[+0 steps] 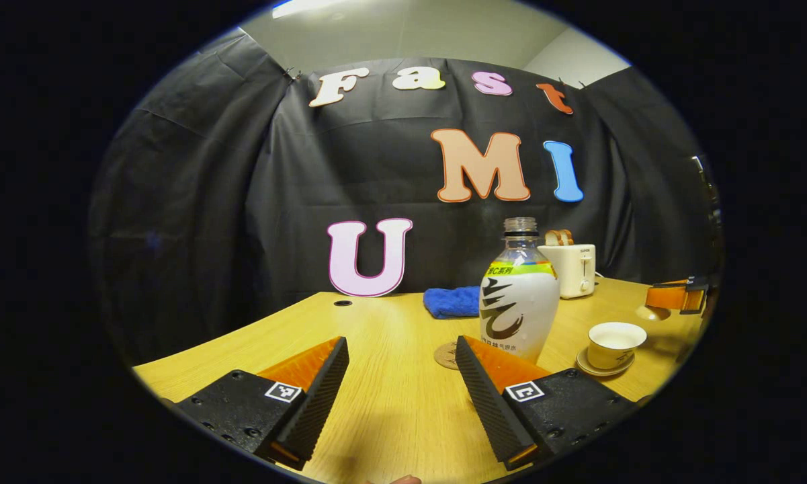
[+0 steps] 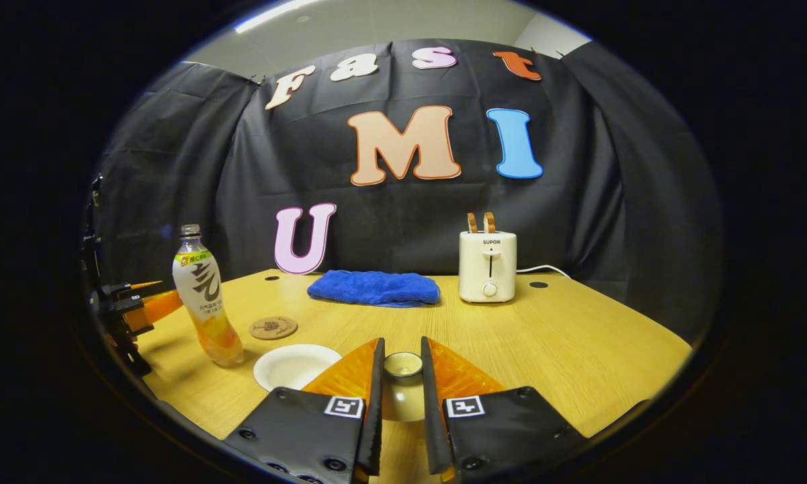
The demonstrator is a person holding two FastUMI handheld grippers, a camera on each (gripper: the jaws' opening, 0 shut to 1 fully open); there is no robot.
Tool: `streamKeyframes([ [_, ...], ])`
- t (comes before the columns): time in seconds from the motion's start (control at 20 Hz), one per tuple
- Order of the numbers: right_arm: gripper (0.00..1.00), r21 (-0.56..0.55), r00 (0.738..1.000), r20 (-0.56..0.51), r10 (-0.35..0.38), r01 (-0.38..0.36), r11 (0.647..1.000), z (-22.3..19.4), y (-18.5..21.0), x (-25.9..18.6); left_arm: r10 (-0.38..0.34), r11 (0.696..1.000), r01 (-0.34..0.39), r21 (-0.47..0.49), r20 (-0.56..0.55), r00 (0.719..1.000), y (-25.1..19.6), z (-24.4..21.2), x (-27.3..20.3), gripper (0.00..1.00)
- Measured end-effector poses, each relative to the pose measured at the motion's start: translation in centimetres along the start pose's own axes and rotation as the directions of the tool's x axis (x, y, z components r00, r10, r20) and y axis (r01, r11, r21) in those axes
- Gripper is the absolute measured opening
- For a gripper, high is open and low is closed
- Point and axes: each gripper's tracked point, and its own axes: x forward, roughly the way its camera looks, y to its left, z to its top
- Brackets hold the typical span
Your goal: Open the teacup lid with one hand, grasp the water bottle and pour water into the teacup with the other hand; after pouring, place the water bottle on the coaster and then close the teacup lid.
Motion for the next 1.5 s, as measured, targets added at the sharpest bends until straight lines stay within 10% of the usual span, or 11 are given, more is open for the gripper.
streamKeyframes([
  [0.8,0.30,0.036,1.000,-0.001,0.015,-0.015,0.999,-0.7,0.4,0.0,-0.251,0.968,0.250,-0.017,-0.044,0.967,-6.8,0.0,-2.0,0.94],
  [1.5,0.30,0.033,1.000,-0.001,0.023,-0.023,0.999,-0.7,0.5,-0.1,-0.302,0.953,0.298,-0.046,-0.120,0.946,-9.9,-1.6,0.9,0.94],
])
